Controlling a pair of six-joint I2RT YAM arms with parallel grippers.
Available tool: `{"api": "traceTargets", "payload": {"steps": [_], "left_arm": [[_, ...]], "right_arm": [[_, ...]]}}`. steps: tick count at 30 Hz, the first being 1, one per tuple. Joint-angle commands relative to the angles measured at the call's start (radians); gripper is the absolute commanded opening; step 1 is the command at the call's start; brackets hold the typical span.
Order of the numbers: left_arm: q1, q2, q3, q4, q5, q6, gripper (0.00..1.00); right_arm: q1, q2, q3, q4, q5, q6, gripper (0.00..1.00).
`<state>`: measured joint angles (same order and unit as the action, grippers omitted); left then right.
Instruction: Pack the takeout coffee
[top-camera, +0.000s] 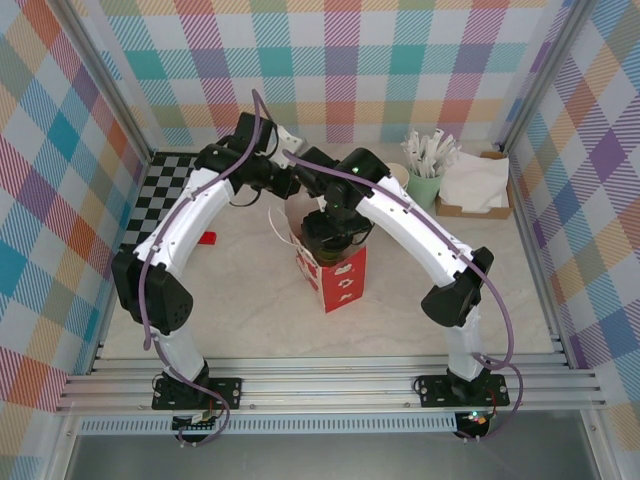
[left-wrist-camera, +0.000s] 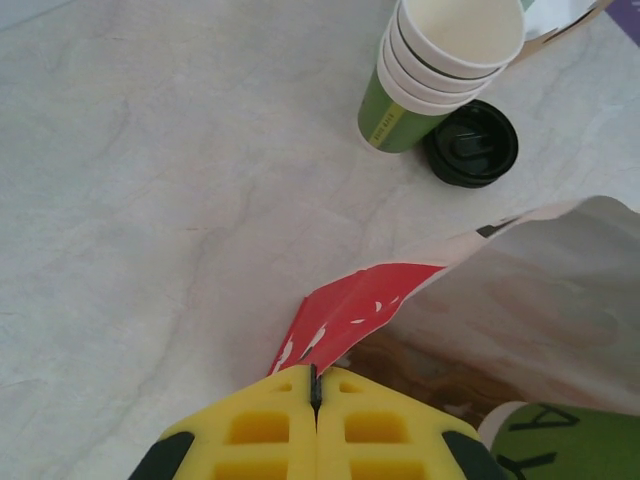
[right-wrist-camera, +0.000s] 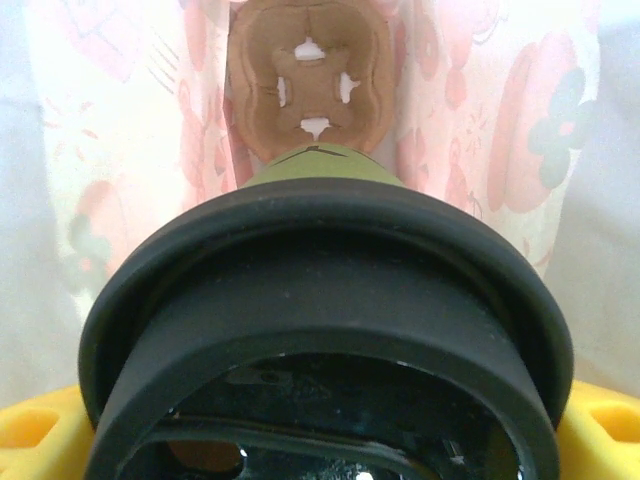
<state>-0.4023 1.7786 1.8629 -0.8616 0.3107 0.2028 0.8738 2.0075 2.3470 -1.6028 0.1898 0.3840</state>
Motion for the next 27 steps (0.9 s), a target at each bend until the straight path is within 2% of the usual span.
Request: {"api": "traceTargets", "payload": {"steps": [1, 7, 13, 18, 22, 27], "left_arm": [[0.013, -0.036, -0.003, -0.015, 0.047, -0.068, 0.00], [0.011, -0.065, -0.052, -0.003, 0.048, -0.105, 0.00], [0.011, -0.038, -0.041, -0.019, 0.027, -0.120, 0.00], [0.011, -0.027, -0.029, -0.019, 0.035, -0.100, 0.00], [0.010, -0.024, -0.008, -0.030, 0.079, -0.076, 0.00], [-0.001, -0.027, -0.001, -0.036, 0.041, -0.058, 0.00]], "right_arm": [[-0.008, 0.014, 0.016, -0.065, -0.014, -0.053, 0.41], [-0.030, 0.004, 0.010, -0.068, -0.050, -0.084, 0.41], [-0.030, -0.001, -0.046, -0.083, -0.031, -0.146, 0.40], [-0.034, -0.006, -0.067, -0.113, 0.011, -0.149, 0.40], [-0.036, -0.012, -0.088, -0.118, -0.009, -0.164, 0.41], [-0.038, -0.007, -0.098, -0.137, -0.008, -0.178, 0.41]]}}
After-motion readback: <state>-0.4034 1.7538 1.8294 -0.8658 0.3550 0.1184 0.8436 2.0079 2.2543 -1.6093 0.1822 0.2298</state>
